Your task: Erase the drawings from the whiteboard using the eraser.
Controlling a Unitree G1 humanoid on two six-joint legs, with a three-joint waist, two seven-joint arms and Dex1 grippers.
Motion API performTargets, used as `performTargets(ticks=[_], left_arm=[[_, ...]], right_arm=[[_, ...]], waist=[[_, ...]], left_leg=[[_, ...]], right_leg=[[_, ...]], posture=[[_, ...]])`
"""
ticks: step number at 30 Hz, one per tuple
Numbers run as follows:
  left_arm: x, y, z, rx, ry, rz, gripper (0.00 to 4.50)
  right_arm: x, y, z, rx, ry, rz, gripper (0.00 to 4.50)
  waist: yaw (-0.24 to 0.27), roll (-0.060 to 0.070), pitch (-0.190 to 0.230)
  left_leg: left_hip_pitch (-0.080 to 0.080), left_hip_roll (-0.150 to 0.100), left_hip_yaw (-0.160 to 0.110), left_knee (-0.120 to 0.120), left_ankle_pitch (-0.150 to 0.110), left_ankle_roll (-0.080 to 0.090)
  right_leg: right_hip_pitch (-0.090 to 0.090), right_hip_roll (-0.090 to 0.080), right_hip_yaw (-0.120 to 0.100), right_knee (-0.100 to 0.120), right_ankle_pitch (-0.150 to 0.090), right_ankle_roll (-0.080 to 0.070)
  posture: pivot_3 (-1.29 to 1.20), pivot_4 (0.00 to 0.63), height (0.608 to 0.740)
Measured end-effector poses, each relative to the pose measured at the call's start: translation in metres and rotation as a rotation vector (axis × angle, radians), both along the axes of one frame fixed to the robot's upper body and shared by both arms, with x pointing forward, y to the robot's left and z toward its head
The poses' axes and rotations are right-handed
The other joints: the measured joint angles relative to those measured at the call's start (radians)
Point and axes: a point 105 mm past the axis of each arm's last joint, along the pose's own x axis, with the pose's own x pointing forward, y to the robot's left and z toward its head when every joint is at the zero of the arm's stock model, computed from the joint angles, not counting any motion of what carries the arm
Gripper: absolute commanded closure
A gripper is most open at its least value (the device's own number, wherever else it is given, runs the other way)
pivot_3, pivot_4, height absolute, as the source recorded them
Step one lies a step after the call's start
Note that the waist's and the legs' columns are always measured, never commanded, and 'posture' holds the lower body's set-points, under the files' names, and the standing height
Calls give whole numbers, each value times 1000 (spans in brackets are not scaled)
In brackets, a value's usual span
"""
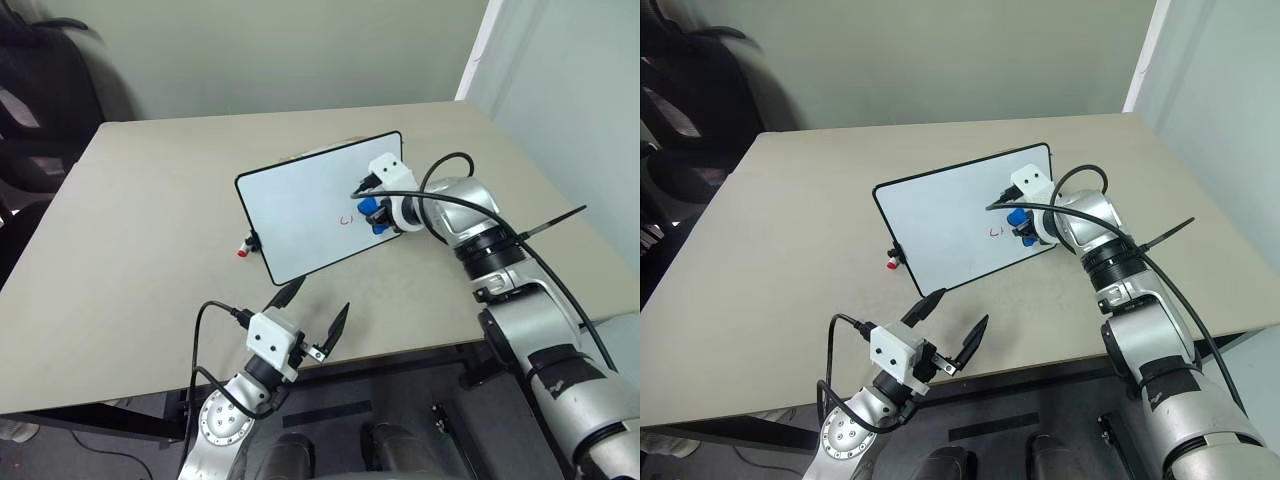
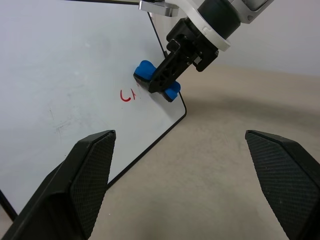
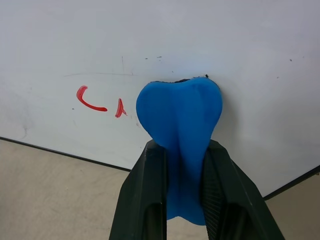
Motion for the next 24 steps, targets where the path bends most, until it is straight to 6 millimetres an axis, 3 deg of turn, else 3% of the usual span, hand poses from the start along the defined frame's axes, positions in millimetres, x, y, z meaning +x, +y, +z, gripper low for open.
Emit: performTargets(ticks=[13,19,24], left_arm=[[0,0,0,0,-1,0,0],[0,0,0,-3,-1,2,0],[0,0,0,-5,-3,3,0]], right_arm=[[-19,29,-25,-35,56,107,3725],[-16,26,-24,-41,54,95,3725],[-7,20,-2,-19,2,68,3725]], waist=[[-6,-1,-1],[-5,-1,0],[-5,-1,0]], left_leg=[[4,0,0,0,4,8],[3,0,0,0,-1,-2],[2,0,0,0,-1,-1]], right_leg=[[0,0,-1,0,1,0],[-1,0,-1,0,2,0],[-2,0,-1,0,3,-3]], posture=[[0,150,739],[0,150,739],[0,150,739]])
